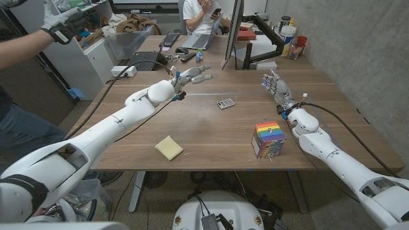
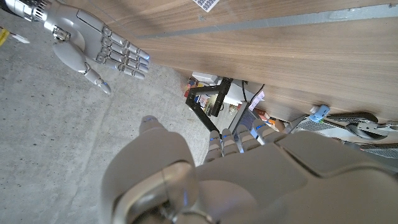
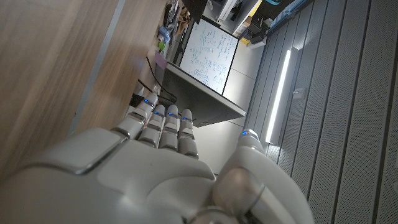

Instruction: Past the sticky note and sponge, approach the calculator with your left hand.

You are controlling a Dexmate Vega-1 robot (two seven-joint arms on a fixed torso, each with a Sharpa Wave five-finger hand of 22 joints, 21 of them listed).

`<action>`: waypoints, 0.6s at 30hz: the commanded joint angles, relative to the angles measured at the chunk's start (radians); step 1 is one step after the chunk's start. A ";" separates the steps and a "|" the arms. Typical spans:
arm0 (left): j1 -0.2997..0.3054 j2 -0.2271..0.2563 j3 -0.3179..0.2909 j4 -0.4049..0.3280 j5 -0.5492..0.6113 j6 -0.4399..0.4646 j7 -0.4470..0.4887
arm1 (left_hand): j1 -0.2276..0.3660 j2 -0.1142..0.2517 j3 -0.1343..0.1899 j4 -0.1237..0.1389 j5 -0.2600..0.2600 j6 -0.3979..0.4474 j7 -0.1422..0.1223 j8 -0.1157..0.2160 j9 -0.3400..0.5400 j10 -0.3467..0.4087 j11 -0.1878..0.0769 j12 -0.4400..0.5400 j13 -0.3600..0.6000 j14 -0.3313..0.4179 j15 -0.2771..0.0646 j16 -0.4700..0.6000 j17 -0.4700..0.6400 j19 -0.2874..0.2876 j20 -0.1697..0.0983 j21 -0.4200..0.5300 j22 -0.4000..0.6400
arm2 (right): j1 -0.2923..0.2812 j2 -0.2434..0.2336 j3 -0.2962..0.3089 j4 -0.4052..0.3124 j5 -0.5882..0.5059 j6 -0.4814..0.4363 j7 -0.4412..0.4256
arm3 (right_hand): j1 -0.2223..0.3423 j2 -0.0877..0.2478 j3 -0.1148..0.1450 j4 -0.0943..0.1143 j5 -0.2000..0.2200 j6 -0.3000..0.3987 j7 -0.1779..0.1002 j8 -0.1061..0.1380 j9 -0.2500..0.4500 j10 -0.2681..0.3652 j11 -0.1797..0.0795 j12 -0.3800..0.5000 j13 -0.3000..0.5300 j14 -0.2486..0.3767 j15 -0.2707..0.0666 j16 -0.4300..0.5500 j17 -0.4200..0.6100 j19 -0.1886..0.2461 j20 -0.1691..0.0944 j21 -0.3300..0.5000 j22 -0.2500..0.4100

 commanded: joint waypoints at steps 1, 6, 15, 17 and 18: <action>-0.007 -0.011 0.007 0.033 -0.003 -0.022 -0.017 | 0.013 0.001 0.005 0.002 -0.003 -0.004 -0.004 -0.002 0.006 -0.001 -0.007 0.002 0.003 0.000 0.000 0.003 0.003 -0.008 0.005 0.005 0.005 | -0.002 0.007 -0.006 -0.003 -0.009 0.008 -0.025 | -0.001 0.009 -0.005 0.000 0.007 0.006 -0.005 0.004 0.002 0.004 -0.007 0.002 0.002 0.004 0.000 0.005 0.004 -0.002 -0.005 0.004 0.004; -0.011 -0.018 0.013 0.034 0.000 -0.016 -0.021 | 0.014 0.001 0.005 0.002 -0.003 -0.003 -0.002 -0.001 0.006 -0.002 -0.004 0.001 0.003 0.001 0.000 0.003 0.003 -0.007 0.004 0.006 0.005 | 0.003 0.009 -0.008 0.003 -0.001 0.005 -0.015 | -0.002 0.009 -0.005 0.000 0.007 0.006 -0.005 0.004 0.002 0.005 -0.005 0.002 0.002 0.005 0.000 0.005 0.004 -0.002 -0.004 0.004 0.004; 0.000 -0.018 0.007 0.010 -0.002 0.003 -0.008 | 0.014 0.001 0.005 0.003 -0.004 -0.002 -0.002 -0.001 0.006 -0.001 -0.005 0.002 0.003 0.001 0.001 0.003 0.003 -0.008 0.004 0.005 0.005 | 0.018 0.003 -0.011 0.005 0.000 -0.007 0.005 | -0.002 0.009 -0.006 0.000 0.007 0.007 -0.006 0.004 0.002 0.005 -0.004 0.002 0.002 0.004 0.001 0.005 0.004 -0.003 -0.004 0.004 0.004; 0.005 -0.015 0.005 0.001 -0.001 0.006 -0.001 | 0.014 0.001 0.005 0.003 -0.004 -0.001 -0.002 0.000 0.006 -0.001 -0.005 0.002 0.003 0.001 0.001 0.003 0.003 -0.008 0.005 0.006 0.005 | 0.022 0.001 -0.011 0.002 -0.001 -0.008 0.007 | -0.002 0.009 -0.006 0.000 0.007 0.007 -0.006 0.004 0.002 0.005 -0.005 0.002 0.002 0.004 0.001 0.005 0.004 -0.003 -0.004 0.004 0.004; 0.006 -0.013 0.004 -0.002 -0.001 0.008 -0.002 | 0.014 0.001 0.005 0.003 -0.005 0.001 -0.002 0.000 0.006 0.001 -0.006 0.003 0.003 0.003 0.001 0.004 0.003 -0.006 0.004 0.006 0.005 | 0.023 0.001 -0.012 0.001 -0.002 -0.009 0.007 | -0.002 0.009 -0.006 0.000 0.007 0.006 -0.007 0.004 0.002 0.005 -0.004 0.002 0.002 0.004 0.001 0.004 0.004 -0.003 -0.003 0.004 0.004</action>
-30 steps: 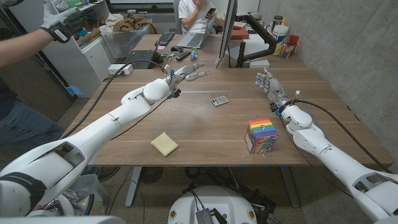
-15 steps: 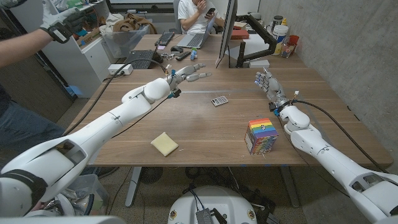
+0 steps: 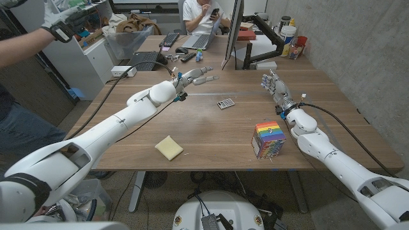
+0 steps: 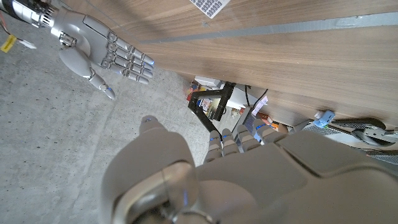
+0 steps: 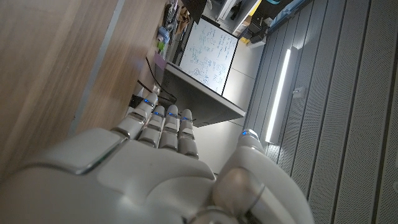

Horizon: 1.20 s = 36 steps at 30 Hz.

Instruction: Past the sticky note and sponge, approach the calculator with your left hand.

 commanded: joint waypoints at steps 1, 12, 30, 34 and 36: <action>0.015 0.004 -0.006 -0.031 -0.001 0.023 0.015 | 0.014 0.001 0.001 -0.001 -0.001 0.002 -0.001 0.000 0.006 0.002 -0.007 0.003 0.003 0.003 0.001 0.004 0.003 -0.006 0.005 0.006 0.005 | 0.016 -0.007 -0.003 -0.005 0.002 -0.013 0.018 | -0.002 0.009 -0.006 0.000 0.007 0.006 -0.008 0.004 0.002 0.005 -0.004 0.002 0.002 0.004 0.001 0.004 0.004 -0.003 -0.004 0.004 0.004; 0.003 -0.006 0.009 -0.013 0.009 0.022 0.005 | 0.016 0.001 0.001 0.000 -0.002 0.002 -0.001 0.000 0.006 0.004 -0.005 0.003 0.003 0.004 0.000 0.004 0.003 -0.006 0.005 0.006 0.005 | 0.010 -0.016 -0.003 -0.023 0.001 -0.020 0.011 | -0.003 0.009 -0.007 0.000 0.007 0.007 -0.008 0.004 0.002 0.005 -0.002 0.002 0.002 0.004 0.001 0.004 0.004 -0.003 -0.003 0.004 0.004; -0.096 -0.087 0.081 0.137 0.047 -0.002 -0.050 | 0.018 0.000 0.002 0.000 -0.004 0.009 -0.004 0.002 0.006 0.007 -0.007 0.004 0.003 0.007 -0.002 0.005 0.003 -0.004 0.005 0.007 0.005 | 0.013 -0.006 0.004 0.006 0.012 0.015 0.025 | -0.003 0.010 -0.008 -0.001 0.007 0.009 -0.009 0.004 0.002 0.006 -0.004 0.001 0.002 0.005 0.000 0.005 0.004 -0.004 -0.002 0.004 0.004; -0.110 -0.100 0.093 0.158 0.055 -0.004 -0.055 | 0.019 0.000 0.002 0.000 -0.004 0.009 -0.005 0.002 0.006 0.008 -0.004 0.004 0.003 0.008 -0.002 0.005 0.003 -0.003 0.006 0.008 0.005 | 0.013 -0.005 0.005 0.008 0.011 0.021 0.026 | -0.003 0.010 -0.008 -0.001 0.007 0.009 -0.009 0.004 0.002 0.006 -0.005 0.002 0.002 0.005 0.001 0.005 0.004 -0.005 -0.001 0.003 0.004; -0.114 -0.103 0.098 0.162 0.063 -0.005 -0.054 | 0.019 0.000 0.002 0.000 -0.004 0.009 -0.009 0.002 0.006 0.011 -0.005 0.005 0.003 0.008 -0.002 0.005 0.003 -0.002 0.007 0.008 0.005 | 0.014 -0.006 0.004 0.008 0.010 0.021 0.026 | -0.003 0.010 -0.008 -0.001 0.007 0.009 -0.009 0.004 0.002 0.006 -0.005 0.001 0.002 0.005 0.001 0.005 0.004 -0.005 0.000 0.003 0.004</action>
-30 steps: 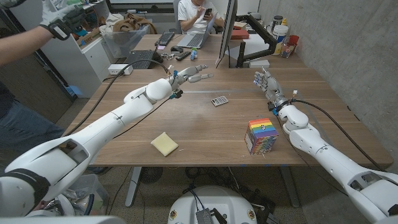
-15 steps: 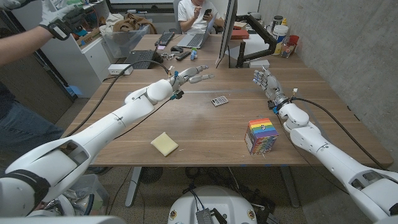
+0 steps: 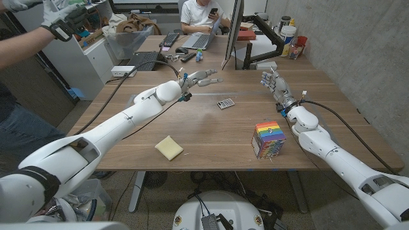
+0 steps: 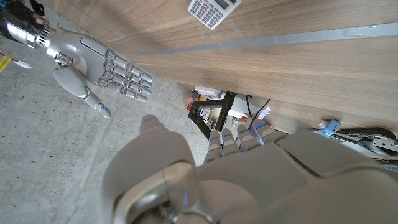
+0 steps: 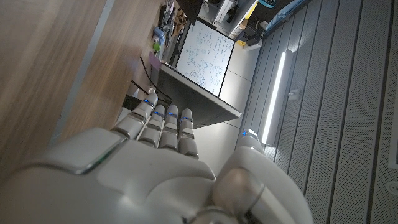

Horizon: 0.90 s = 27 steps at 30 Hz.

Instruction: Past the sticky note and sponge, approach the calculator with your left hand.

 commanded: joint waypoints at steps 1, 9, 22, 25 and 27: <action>-0.050 -0.042 0.045 0.080 0.029 -0.012 -0.022 | 0.009 0.000 0.002 0.000 -0.001 0.003 -0.006 0.002 0.001 0.008 -0.001 0.005 0.003 0.003 0.003 0.005 0.003 -0.002 0.007 0.008 0.005 | 0.004 0.005 0.004 0.014 0.002 0.018 0.008 | 0.002 0.005 0.000 -0.001 0.007 0.004 -0.003 0.004 0.002 0.006 -0.004 0.002 0.002 0.005 0.001 0.004 0.004 -0.005 0.001 0.003 0.003; -0.067 -0.049 0.068 0.083 0.063 0.005 -0.027 | 0.014 -0.001 0.004 -0.002 -0.001 0.002 -0.022 0.001 0.001 0.012 -0.010 0.006 0.004 0.005 -0.003 0.005 0.003 0.006 0.026 0.011 0.006 | 0.011 0.009 0.006 0.027 0.007 0.021 0.016 | 0.002 0.005 0.000 -0.001 0.007 0.007 -0.005 0.005 0.002 0.007 -0.007 0.002 0.002 0.004 0.001 0.004 0.004 -0.008 0.001 0.002 0.003; -0.076 -0.052 0.090 0.075 0.103 0.013 -0.027 | 0.032 -0.004 0.008 -0.011 0.000 0.023 -0.031 0.010 0.001 0.040 -0.026 0.015 0.005 0.035 0.000 0.014 0.003 0.017 0.038 0.016 0.008 | 0.026 0.028 0.004 0.069 0.010 0.033 0.042 | 0.002 0.006 -0.001 -0.001 0.007 0.010 -0.008 0.006 0.002 0.007 -0.006 0.001 0.002 0.004 0.001 0.004 0.004 -0.009 0.002 0.002 0.003; -0.075 -0.049 0.096 0.067 0.116 0.017 -0.025 | 0.041 -0.005 0.011 -0.016 0.000 0.051 -0.032 0.019 0.001 0.069 -0.029 0.024 0.007 0.073 0.009 0.026 0.005 0.026 0.041 0.020 0.009 | 0.029 0.032 0.004 0.075 0.009 0.036 0.044 | 0.002 0.006 -0.001 -0.001 0.007 0.014 -0.010 0.007 0.002 0.011 -0.007 0.003 0.002 0.006 0.000 0.005 0.004 -0.007 0.001 0.003 0.003; -0.076 -0.049 0.097 0.067 0.118 0.020 -0.029 | 0.043 -0.006 0.011 -0.017 0.001 0.057 -0.032 0.021 0.001 0.079 -0.027 0.027 0.007 0.081 0.009 0.028 0.006 0.028 0.042 0.021 0.009 | 0.030 0.035 0.005 0.080 0.010 0.039 0.047 | 0.002 0.006 -0.001 -0.001 0.007 0.015 -0.011 0.007 0.002 0.011 -0.007 0.003 0.002 0.007 0.000 0.005 0.004 -0.006 0.001 0.004 0.003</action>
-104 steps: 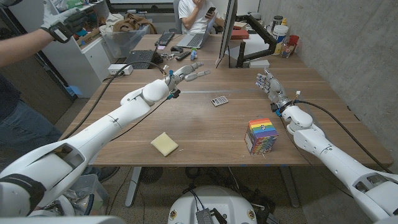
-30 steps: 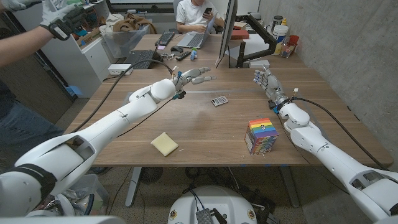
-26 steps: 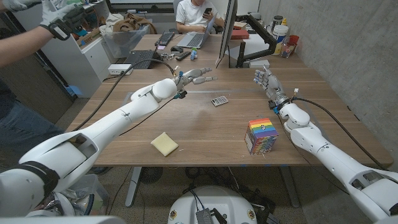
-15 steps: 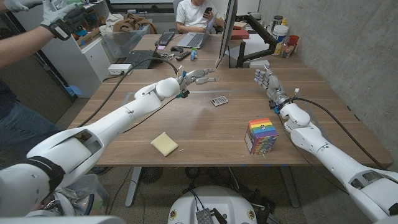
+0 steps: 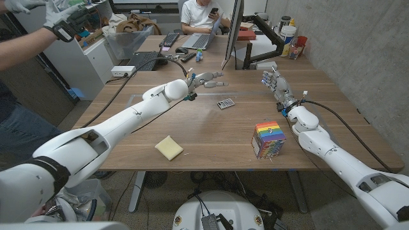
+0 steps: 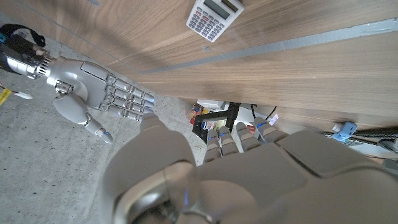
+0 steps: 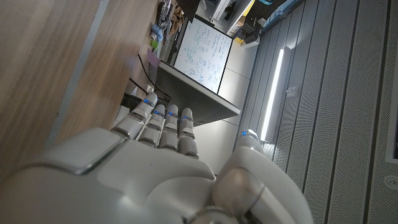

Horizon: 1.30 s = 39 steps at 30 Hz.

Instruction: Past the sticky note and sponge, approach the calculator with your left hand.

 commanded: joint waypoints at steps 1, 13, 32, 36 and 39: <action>-0.010 -0.002 0.022 -0.008 0.039 0.015 -0.004 | 0.014 -0.002 0.000 -0.006 0.001 0.020 -0.002 0.010 0.001 0.023 -0.003 0.008 0.003 0.021 0.001 0.009 0.006 0.004 0.004 0.006 0.004 | 0.012 0.016 0.001 0.032 0.001 0.013 0.017 | 0.002 0.006 -0.001 -0.001 0.007 0.009 -0.005 0.007 0.002 0.008 -0.003 0.003 0.002 0.007 0.000 0.005 0.004 -0.002 -0.004 0.004 0.003; -0.027 -0.021 0.045 0.021 0.062 0.024 -0.019 | 0.021 -0.004 0.001 -0.009 0.002 0.039 -0.003 0.015 0.001 0.040 -0.001 0.012 0.004 0.019 0.001 0.006 0.007 0.006 0.007 0.007 0.005 | 0.010 0.021 0.006 0.043 0.004 0.021 0.025 | 0.003 0.008 -0.001 -0.002 0.007 0.017 -0.008 0.009 0.002 0.013 -0.003 0.005 0.002 0.007 0.000 0.005 0.004 -0.002 -0.004 0.004 0.003; -0.025 -0.031 0.062 0.033 0.076 0.037 -0.022 | 0.028 -0.005 0.001 -0.012 0.002 0.046 -0.008 0.014 0.001 0.047 -0.011 0.010 0.006 0.021 -0.004 0.002 0.009 0.006 0.011 0.006 0.006 | 0.013 0.023 0.011 0.056 0.005 0.026 0.041 | 0.003 0.009 -0.002 -0.002 0.007 0.018 -0.009 0.008 0.002 0.014 -0.005 0.004 0.002 0.008 -0.002 0.005 0.004 -0.002 -0.005 0.004 0.003; -0.024 -0.033 0.064 0.038 0.075 0.038 -0.023 | 0.029 -0.005 0.001 -0.012 0.003 0.046 -0.008 0.013 0.001 0.050 -0.013 0.010 0.006 0.022 -0.005 0.002 0.009 0.006 0.011 0.006 0.006 | 0.013 0.025 0.011 0.059 0.006 0.026 0.044 | 0.003 0.009 -0.002 -0.002 0.007 0.019 -0.008 0.008 0.002 0.014 -0.005 0.004 0.002 0.008 -0.002 0.005 0.004 -0.001 -0.005 0.005 0.003; -0.023 -0.035 0.065 0.044 0.074 0.035 -0.022 | 0.030 -0.005 0.001 -0.013 0.003 0.049 -0.008 0.014 0.001 0.051 -0.014 0.010 0.006 0.023 -0.005 0.002 0.009 0.007 0.011 0.007 0.006 | 0.015 0.027 0.010 0.064 0.006 0.024 0.048 | 0.003 0.009 -0.002 -0.002 0.007 0.019 -0.008 0.007 0.002 0.014 -0.003 0.004 0.002 0.009 -0.002 0.005 0.004 -0.001 -0.004 0.005 0.003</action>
